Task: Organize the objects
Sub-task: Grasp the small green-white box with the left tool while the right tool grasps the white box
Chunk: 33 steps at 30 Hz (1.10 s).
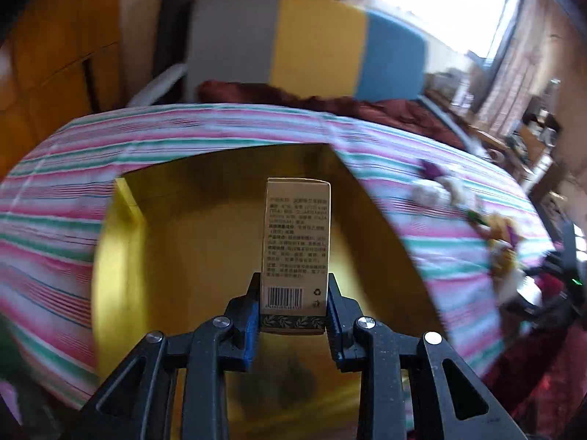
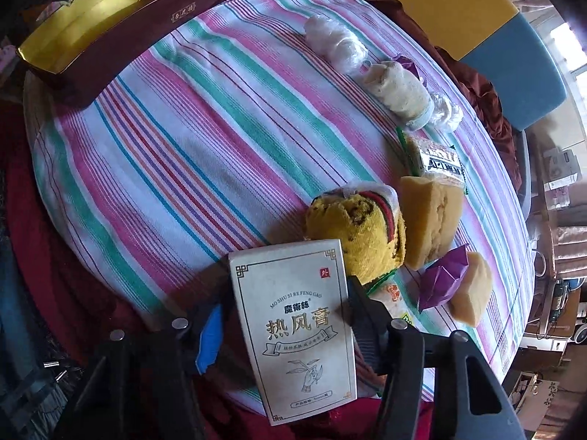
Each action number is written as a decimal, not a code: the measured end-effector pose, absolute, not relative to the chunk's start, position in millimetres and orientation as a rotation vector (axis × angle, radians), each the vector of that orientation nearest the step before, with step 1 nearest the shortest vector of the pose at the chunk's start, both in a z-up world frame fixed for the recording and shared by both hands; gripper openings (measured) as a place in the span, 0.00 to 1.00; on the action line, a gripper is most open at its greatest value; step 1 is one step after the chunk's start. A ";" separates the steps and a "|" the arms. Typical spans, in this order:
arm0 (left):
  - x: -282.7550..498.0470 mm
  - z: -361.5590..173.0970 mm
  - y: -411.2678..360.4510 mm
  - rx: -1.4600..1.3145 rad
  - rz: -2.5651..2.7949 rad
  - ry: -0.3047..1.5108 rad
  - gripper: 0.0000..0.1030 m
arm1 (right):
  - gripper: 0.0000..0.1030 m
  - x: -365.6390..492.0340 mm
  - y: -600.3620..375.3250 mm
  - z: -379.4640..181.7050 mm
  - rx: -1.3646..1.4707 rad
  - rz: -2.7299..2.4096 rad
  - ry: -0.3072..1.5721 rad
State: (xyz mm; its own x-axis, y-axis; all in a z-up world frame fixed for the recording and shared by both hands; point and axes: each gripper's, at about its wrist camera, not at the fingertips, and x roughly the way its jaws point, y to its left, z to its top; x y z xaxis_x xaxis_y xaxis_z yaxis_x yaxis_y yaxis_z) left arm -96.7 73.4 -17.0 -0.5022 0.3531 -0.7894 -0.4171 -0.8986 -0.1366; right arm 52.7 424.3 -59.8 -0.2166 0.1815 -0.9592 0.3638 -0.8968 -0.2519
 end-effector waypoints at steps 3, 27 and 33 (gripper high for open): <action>-135.4 -27.5 52.5 -1.319 2.445 0.102 0.30 | 0.59 49.3 431.0 -56.0 1.887 -2.272 0.648; -234.4 -75.9 31.5 -1.554 2.512 0.006 0.36 | 0.58 -2.8 507.9 -9.8 1.902 -2.293 0.574; -219.7 -52.8 25.0 -1.454 2.568 -0.020 0.46 | 0.58 -23.1 532.8 5.5 1.903 -2.296 0.569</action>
State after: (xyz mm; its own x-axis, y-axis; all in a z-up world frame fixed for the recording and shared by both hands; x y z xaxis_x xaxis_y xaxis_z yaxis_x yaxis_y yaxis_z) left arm -219.7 25.0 -52.8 -0.5010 0.1709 -0.8484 -0.1580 -0.9819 -0.1045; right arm -23.1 532.8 5.5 -0.2110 0.1547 -0.9652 0.3138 -0.9244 -0.2168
